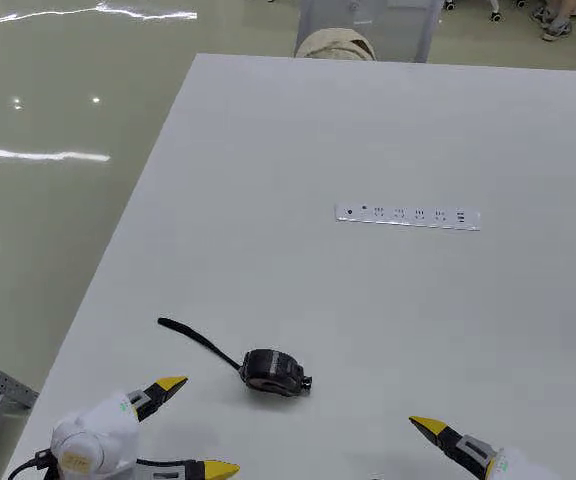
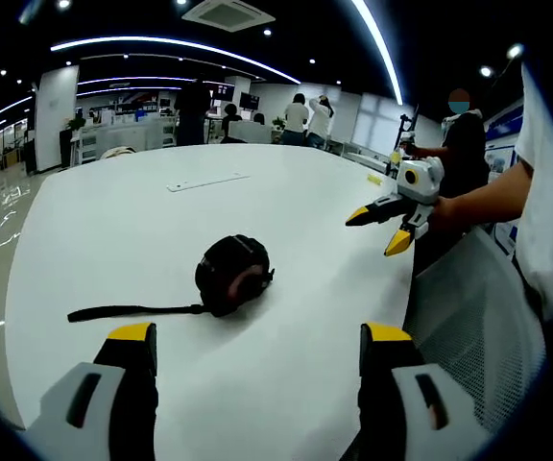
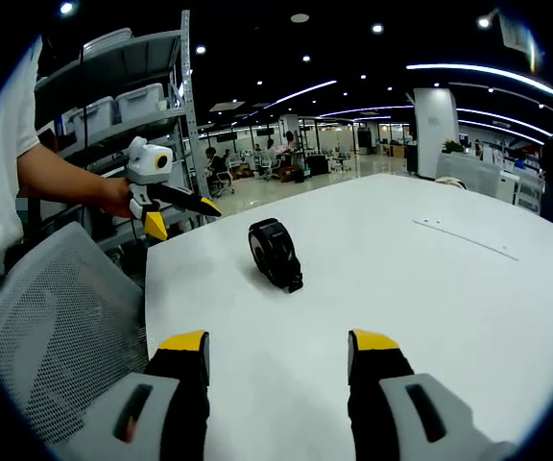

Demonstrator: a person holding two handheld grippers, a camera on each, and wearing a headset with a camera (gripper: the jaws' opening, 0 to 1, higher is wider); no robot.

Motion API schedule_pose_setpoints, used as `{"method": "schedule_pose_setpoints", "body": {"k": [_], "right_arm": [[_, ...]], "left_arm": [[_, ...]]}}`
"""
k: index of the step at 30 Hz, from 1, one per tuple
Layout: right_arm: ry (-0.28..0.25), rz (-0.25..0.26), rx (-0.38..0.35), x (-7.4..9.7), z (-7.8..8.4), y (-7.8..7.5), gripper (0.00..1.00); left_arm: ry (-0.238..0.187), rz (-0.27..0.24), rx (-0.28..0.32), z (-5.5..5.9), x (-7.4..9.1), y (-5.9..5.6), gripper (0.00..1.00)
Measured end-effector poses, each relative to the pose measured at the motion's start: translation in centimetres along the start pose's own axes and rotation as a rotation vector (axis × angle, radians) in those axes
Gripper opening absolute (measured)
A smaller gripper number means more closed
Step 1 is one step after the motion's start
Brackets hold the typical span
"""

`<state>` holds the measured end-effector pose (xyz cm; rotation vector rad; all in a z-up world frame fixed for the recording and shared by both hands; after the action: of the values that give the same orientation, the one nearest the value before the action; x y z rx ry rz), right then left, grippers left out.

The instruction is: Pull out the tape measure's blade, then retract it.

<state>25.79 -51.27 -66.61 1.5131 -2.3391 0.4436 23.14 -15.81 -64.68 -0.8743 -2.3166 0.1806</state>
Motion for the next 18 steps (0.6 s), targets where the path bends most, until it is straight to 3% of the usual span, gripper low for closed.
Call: {"method": "schedule_pose_setpoints", "body": {"k": [18], "right_arm": [[-0.001, -0.044, 0.029, -1.7, -0.1, -1.6, 0.57]], "left_arm": [[0.061, 0.052, -0.070, -1.3, -2.0, 1.4, 0.83]]}}
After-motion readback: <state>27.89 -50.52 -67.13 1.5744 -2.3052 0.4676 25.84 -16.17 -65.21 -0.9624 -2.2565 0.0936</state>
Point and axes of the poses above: the centre of the closed fingertips' face, and the gripper's own axes: x roughly backward along the fingers, y roughly to its left, z roughly out of its underside, the point moved 9 cm from there along x, roughly backward along the fingers, and after that the axes turned 13 degrees about x, right-handed, at the moved point
